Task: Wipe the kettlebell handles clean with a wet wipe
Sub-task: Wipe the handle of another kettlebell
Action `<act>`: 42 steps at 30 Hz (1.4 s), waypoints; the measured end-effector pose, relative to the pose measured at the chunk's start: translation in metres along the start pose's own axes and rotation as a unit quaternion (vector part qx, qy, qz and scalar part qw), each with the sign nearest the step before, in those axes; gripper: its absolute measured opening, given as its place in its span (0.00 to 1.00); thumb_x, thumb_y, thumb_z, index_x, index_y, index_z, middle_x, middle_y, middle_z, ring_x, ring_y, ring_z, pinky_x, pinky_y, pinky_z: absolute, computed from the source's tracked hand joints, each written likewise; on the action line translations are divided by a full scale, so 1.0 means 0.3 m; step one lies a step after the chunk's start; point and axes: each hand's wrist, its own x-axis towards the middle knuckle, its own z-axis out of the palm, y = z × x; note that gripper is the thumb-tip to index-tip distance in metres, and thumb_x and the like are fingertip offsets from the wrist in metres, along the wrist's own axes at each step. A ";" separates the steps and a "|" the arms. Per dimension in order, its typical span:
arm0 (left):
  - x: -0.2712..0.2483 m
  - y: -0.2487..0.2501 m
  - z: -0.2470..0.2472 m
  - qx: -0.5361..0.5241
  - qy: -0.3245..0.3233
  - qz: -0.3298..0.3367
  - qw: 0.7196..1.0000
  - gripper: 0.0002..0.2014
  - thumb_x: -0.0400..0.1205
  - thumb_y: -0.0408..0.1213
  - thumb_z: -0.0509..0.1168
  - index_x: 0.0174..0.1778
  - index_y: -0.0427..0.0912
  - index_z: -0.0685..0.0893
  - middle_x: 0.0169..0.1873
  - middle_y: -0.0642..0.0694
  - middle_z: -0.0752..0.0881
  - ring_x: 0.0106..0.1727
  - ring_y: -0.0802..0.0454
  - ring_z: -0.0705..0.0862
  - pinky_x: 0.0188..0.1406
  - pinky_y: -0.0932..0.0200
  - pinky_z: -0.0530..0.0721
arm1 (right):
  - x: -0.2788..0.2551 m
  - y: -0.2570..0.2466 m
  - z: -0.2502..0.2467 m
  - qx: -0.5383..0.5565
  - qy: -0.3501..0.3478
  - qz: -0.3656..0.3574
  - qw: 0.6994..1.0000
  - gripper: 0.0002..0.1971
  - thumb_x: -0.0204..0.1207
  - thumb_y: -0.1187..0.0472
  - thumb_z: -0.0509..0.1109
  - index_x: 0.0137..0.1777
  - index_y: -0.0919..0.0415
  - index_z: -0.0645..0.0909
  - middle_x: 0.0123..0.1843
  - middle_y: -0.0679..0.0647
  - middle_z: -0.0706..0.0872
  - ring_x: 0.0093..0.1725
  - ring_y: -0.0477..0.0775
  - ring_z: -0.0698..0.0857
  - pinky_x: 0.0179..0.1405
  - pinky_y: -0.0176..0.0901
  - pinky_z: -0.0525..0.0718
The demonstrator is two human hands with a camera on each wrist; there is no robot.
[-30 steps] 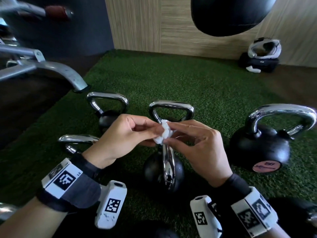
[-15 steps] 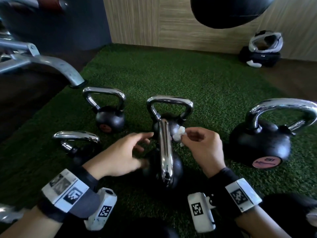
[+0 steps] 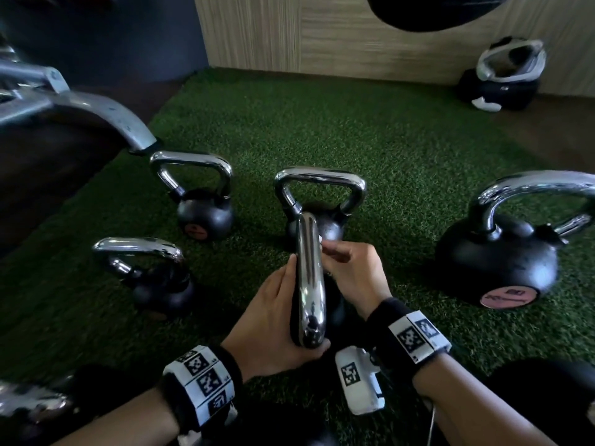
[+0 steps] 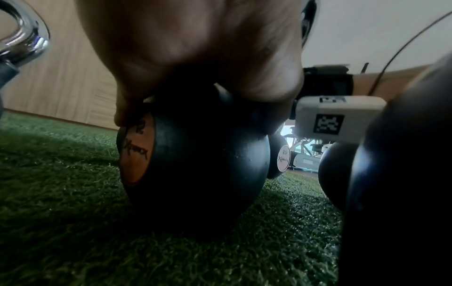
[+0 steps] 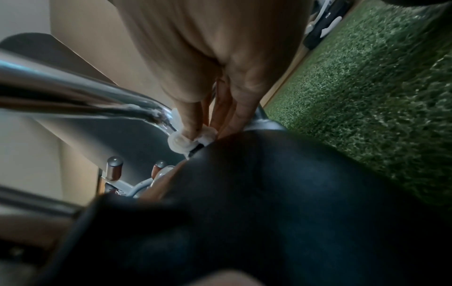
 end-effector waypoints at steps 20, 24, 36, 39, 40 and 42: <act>0.033 -0.039 -0.100 -0.157 -0.022 0.054 0.986 0.53 0.63 0.62 0.79 0.82 0.48 0.65 0.69 0.57 0.78 0.71 0.56 0.80 0.75 0.58 0.79 | 0.036 -0.063 -0.036 -0.067 0.110 -0.218 0.967 0.15 0.74 0.71 0.80 0.60 0.60 0.92 0.47 0.43 0.89 0.46 0.34 0.87 0.43 0.14 0.77; 0.048 -0.043 -0.117 -0.123 -0.037 0.050 0.990 0.51 0.62 0.64 0.79 0.79 0.42 0.72 0.65 0.55 0.80 0.67 0.54 0.83 0.70 0.50 0.84 | 0.017 -0.073 -0.047 -0.080 0.130 -0.287 0.946 0.16 0.73 0.74 0.81 0.60 0.65 0.91 0.50 0.46 0.89 0.47 0.38 0.86 0.45 0.19 0.82; 0.111 -0.008 -0.185 -0.015 -0.130 -0.001 0.991 0.43 0.65 0.60 0.84 0.74 0.51 0.76 0.58 0.64 0.72 0.64 0.61 0.77 0.72 0.62 0.76 | -0.044 -0.107 -0.098 -0.104 0.058 -0.371 0.921 0.16 0.75 0.76 0.76 0.60 0.64 0.92 0.53 0.53 0.89 0.50 0.43 0.87 0.53 0.34 0.86; 0.121 -0.009 -0.200 -0.036 -0.148 -0.015 0.988 0.43 0.67 0.57 0.84 0.76 0.51 0.75 0.62 0.63 0.74 0.66 0.62 0.77 0.72 0.66 0.73 | -0.125 -0.116 -0.095 -0.107 0.045 -0.384 0.916 0.15 0.75 0.74 0.77 0.60 0.63 0.92 0.53 0.52 0.89 0.52 0.42 0.87 0.56 0.29 0.84; 0.124 -0.010 -0.203 -0.048 -0.152 -0.020 0.987 0.43 0.67 0.55 0.85 0.76 0.50 0.75 0.64 0.61 0.76 0.68 0.61 0.77 0.73 0.66 0.73 | -0.159 -0.116 -0.089 -0.103 0.046 -0.389 0.914 0.15 0.75 0.74 0.77 0.60 0.62 0.92 0.53 0.52 0.90 0.52 0.41 0.88 0.56 0.29 0.84; 0.129 -0.009 -0.210 -0.057 -0.157 -0.021 0.986 0.43 0.66 0.54 0.86 0.76 0.50 0.76 0.70 0.56 0.79 0.72 0.57 0.78 0.75 0.64 0.74 | -0.194 -0.111 -0.079 -0.079 0.051 -0.389 0.916 0.14 0.74 0.73 0.79 0.58 0.62 0.93 0.53 0.51 0.91 0.51 0.42 0.89 0.55 0.30 0.85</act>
